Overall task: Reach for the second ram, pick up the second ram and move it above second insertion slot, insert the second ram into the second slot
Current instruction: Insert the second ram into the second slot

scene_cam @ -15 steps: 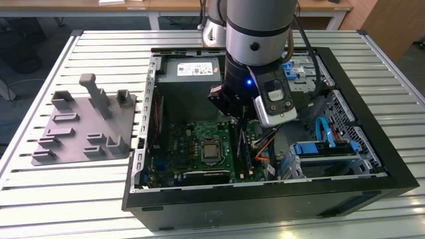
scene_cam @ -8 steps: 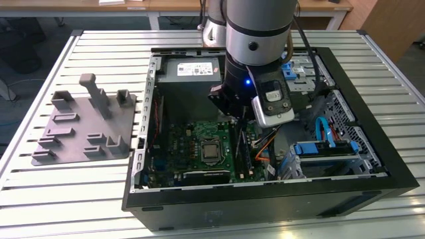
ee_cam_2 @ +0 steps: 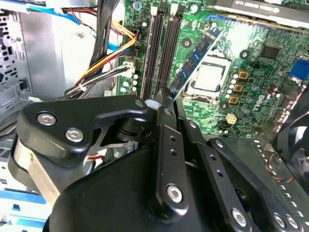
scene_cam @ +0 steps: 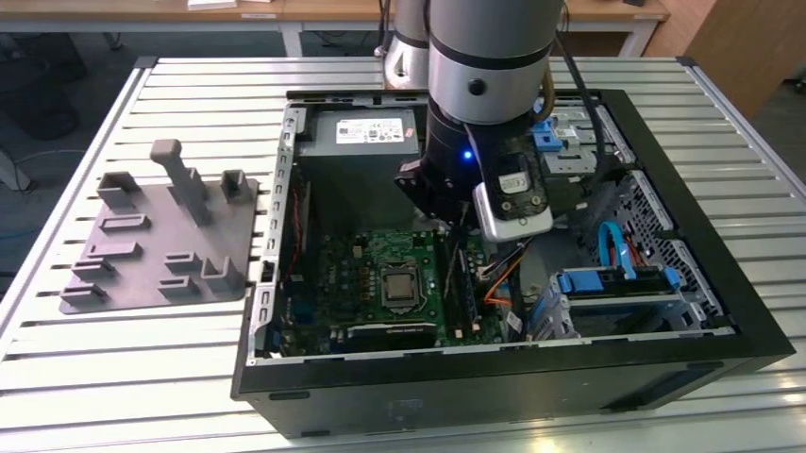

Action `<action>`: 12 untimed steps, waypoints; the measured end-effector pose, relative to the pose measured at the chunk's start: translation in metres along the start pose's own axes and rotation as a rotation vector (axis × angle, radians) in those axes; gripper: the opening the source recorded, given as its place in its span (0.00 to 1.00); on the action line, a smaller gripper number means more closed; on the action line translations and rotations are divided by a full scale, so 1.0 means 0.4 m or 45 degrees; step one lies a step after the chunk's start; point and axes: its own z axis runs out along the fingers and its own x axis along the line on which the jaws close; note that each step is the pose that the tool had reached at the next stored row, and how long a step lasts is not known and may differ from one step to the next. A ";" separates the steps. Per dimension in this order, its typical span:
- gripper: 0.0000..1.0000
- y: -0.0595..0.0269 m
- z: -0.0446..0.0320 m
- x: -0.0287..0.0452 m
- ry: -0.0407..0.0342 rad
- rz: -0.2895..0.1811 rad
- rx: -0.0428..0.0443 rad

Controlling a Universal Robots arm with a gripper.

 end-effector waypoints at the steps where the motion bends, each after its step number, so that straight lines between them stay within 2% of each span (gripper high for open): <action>1: 0.14 0.000 0.000 0.000 -0.0002 0.008 0.000; 12: 0.14 0.000 0.000 0.000 -0.0023 0.092 0.005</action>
